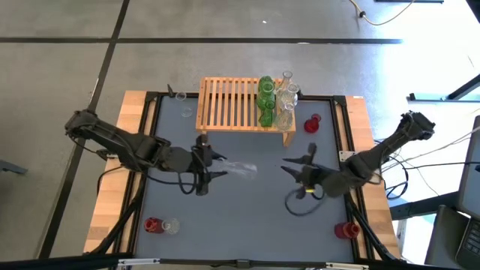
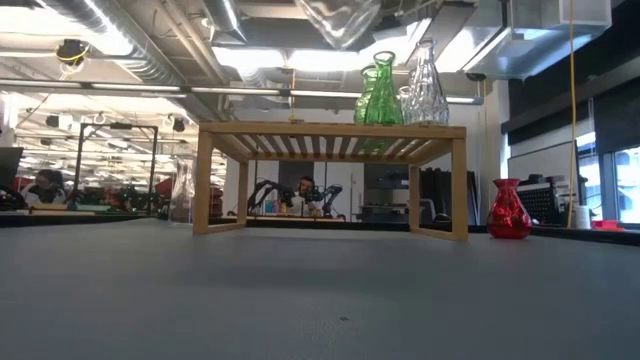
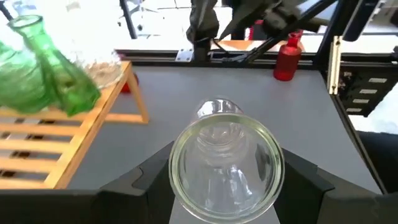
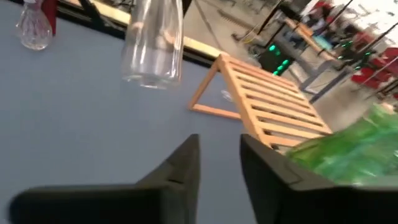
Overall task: Sort vases onto shelf
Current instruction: Put the transparent vase on the shelf
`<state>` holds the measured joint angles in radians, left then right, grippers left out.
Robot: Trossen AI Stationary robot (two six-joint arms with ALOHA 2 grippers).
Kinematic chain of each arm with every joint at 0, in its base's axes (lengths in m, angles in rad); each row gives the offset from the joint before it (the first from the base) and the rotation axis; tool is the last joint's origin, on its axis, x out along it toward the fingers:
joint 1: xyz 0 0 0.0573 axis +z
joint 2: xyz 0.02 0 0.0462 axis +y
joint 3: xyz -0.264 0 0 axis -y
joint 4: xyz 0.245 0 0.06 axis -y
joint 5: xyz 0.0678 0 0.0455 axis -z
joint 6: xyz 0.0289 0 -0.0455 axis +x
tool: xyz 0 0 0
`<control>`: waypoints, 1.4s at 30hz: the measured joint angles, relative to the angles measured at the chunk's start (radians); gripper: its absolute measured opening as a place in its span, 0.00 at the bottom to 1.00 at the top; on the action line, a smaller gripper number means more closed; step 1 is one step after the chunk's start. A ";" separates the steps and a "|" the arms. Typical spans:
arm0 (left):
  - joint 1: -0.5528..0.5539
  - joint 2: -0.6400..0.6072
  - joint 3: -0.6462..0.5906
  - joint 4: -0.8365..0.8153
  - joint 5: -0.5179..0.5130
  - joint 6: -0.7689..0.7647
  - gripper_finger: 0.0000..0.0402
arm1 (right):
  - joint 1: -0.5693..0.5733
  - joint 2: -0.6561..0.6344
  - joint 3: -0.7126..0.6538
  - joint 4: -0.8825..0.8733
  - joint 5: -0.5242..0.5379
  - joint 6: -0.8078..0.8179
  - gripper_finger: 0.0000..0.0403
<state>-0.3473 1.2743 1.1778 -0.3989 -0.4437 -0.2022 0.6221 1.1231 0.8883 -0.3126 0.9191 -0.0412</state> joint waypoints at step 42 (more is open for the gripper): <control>0.082 0.048 0.000 0.216 -0.036 0.034 0.51 | -0.250 0.237 0.001 0.394 -0.443 -0.218 0.03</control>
<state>-0.2650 1.3228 1.1778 -0.1833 -0.4800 -0.1680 0.3721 1.3598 0.8890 0.0811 0.4765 -0.2596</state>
